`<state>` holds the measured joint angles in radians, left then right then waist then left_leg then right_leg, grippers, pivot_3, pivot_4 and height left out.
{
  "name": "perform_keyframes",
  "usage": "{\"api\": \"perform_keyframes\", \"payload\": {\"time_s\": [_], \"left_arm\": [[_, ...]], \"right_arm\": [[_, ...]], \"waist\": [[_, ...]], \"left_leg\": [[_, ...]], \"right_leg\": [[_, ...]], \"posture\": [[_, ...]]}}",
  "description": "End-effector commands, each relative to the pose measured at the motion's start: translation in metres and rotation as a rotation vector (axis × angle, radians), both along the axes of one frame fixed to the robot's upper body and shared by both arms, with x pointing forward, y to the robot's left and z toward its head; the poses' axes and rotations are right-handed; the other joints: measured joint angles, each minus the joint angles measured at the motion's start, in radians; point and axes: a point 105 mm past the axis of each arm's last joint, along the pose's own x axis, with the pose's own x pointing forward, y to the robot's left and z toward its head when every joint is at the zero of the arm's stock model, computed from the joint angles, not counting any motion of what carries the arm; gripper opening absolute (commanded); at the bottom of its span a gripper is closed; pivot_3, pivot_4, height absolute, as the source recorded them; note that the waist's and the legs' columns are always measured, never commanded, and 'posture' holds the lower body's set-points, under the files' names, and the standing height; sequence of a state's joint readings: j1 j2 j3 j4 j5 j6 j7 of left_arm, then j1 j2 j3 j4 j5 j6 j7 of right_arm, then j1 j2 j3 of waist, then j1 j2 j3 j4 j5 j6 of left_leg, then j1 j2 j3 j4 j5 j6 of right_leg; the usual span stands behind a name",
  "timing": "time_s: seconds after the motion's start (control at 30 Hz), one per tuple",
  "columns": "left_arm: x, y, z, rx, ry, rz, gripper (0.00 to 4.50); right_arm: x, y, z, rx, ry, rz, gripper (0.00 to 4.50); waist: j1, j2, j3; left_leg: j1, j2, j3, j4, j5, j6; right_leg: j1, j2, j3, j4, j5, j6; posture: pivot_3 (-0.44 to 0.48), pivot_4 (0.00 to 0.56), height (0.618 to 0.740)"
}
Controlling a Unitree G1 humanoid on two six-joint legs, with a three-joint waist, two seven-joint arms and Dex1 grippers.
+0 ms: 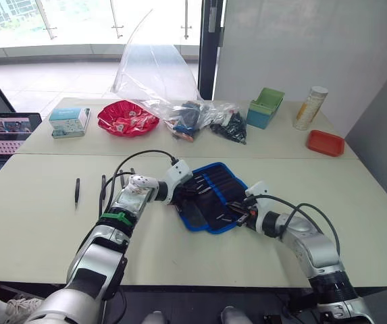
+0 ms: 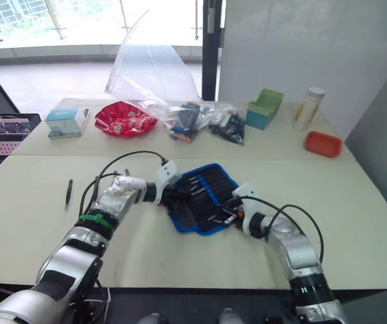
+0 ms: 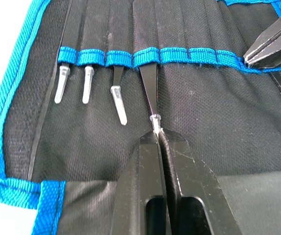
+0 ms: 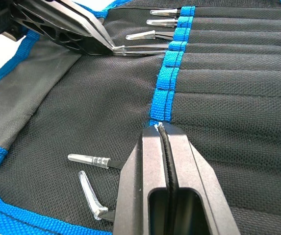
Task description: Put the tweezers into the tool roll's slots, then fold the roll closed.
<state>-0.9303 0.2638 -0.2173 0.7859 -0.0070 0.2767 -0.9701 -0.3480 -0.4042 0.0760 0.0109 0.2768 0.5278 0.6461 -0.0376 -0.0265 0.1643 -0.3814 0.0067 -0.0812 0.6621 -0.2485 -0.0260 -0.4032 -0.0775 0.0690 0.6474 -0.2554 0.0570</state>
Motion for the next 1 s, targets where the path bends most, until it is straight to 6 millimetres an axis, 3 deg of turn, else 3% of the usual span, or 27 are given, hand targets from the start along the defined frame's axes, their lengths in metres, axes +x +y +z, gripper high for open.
{"api": "perform_keyframes", "payload": {"time_s": [0.03,0.17,0.3,0.43,0.47,0.53,0.63,0.7,0.83,0.93,1.0], "left_arm": [[0.007,-0.014,0.016,-0.016,-0.077,-0.005,0.05],[0.009,-0.012,0.021,-0.054,-0.076,0.014,0.05],[0.008,-0.004,0.024,-0.063,-0.076,0.022,1.24],[0.003,0.013,0.048,-0.096,-0.128,0.029,2.61],[0.002,0.015,0.052,-0.101,-0.134,0.031,2.78],[0.001,0.035,0.062,-0.125,-0.156,0.091,3.60],[-0.003,0.054,0.074,-0.180,-0.183,0.146,4.47],[-0.006,0.067,0.081,-0.210,-0.221,0.177,4.47],[-0.015,0.114,0.095,-0.268,-0.337,0.297,4.47],[-0.036,0.149,0.093,-0.314,-0.358,0.381,4.47],[-0.056,0.163,0.081,-0.312,-0.347,0.393,4.47]], "right_arm": [[-0.005,-0.004,-0.022,-0.033,0.073,-0.025,0.00],[-0.005,-0.003,-0.022,-0.031,0.075,-0.026,0.00],[-0.005,-0.005,-0.023,-0.035,0.073,-0.030,0.00],[-0.001,-0.013,-0.018,-0.043,0.029,-0.041,0.00],[-0.001,-0.014,-0.018,-0.044,0.024,-0.039,0.00],[0.003,-0.017,-0.011,-0.051,-0.020,-0.038,0.00],[0.006,-0.019,-0.004,-0.039,-0.058,-0.032,0.00],[0.007,-0.019,-0.003,-0.037,-0.067,-0.025,0.00],[0.007,-0.019,-0.003,-0.040,-0.074,-0.011,0.00],[0.006,-0.016,-0.004,-0.039,-0.071,0.010,0.00],[0.006,-0.015,-0.004,-0.039,-0.069,0.025,0.00]], "waist": [[0.000,0.000,0.000],[-0.001,0.000,0.000],[-0.003,0.000,0.000],[-0.004,0.000,0.000],[-0.006,0.000,0.000],[-0.006,0.000,0.000],[-0.005,0.000,0.000],[-0.002,0.000,0.000],[-0.005,0.000,0.000],[-0.012,0.000,0.000],[-0.010,0.000,0.000]], "left_leg": [[0.000,0.000,0.000,0.000,0.000,0.000],[0.000,0.000,0.000,0.000,0.000,0.000],[0.000,0.000,0.000,0.000,0.000,0.000],[0.000,0.000,0.000,0.000,0.000,0.000],[-0.001,0.000,0.000,0.000,0.000,0.000],[0.000,0.000,0.000,0.000,0.000,0.000],[0.000,0.000,0.000,0.000,0.000,0.000],[0.000,0.000,0.000,0.000,0.000,0.000],[-0.001,0.000,0.000,0.000,0.000,0.000],[0.000,0.001,0.000,0.000,0.000,0.000],[0.000,0.002,0.000,-0.001,0.000,0.000]], "right_leg": [[0.000,0.000,0.000,0.000,0.000,0.000],[0.000,0.000,0.000,0.000,0.000,0.000],[0.000,0.000,0.000,0.000,0.000,0.000],[-0.001,0.000,0.000,0.000,0.000,0.000],[-0.001,0.000,0.000,0.000,0.000,0.000],[-0.001,0.000,0.000,0.001,0.000,0.000],[-0.001,0.000,0.000,0.001,0.000,0.000],[-0.001,0.000,0.000,0.001,0.000,0.000],[-0.002,0.000,0.000,0.001,0.000,0.000],[-0.002,0.000,0.000,0.001,0.000,0.000],[-0.002,0.000,0.000,0.001,0.000,0.000]], "posture": [[0.000,0.150,0.738],[0.000,0.150,0.738],[0.000,0.150,0.738],[0.000,0.150,0.738],[0.000,0.150,0.738],[0.000,0.150,0.738],[0.000,0.150,0.738],[0.000,0.150,0.738],[0.000,0.150,0.738],[0.000,0.150,0.738],[0.000,0.150,0.738]]}}
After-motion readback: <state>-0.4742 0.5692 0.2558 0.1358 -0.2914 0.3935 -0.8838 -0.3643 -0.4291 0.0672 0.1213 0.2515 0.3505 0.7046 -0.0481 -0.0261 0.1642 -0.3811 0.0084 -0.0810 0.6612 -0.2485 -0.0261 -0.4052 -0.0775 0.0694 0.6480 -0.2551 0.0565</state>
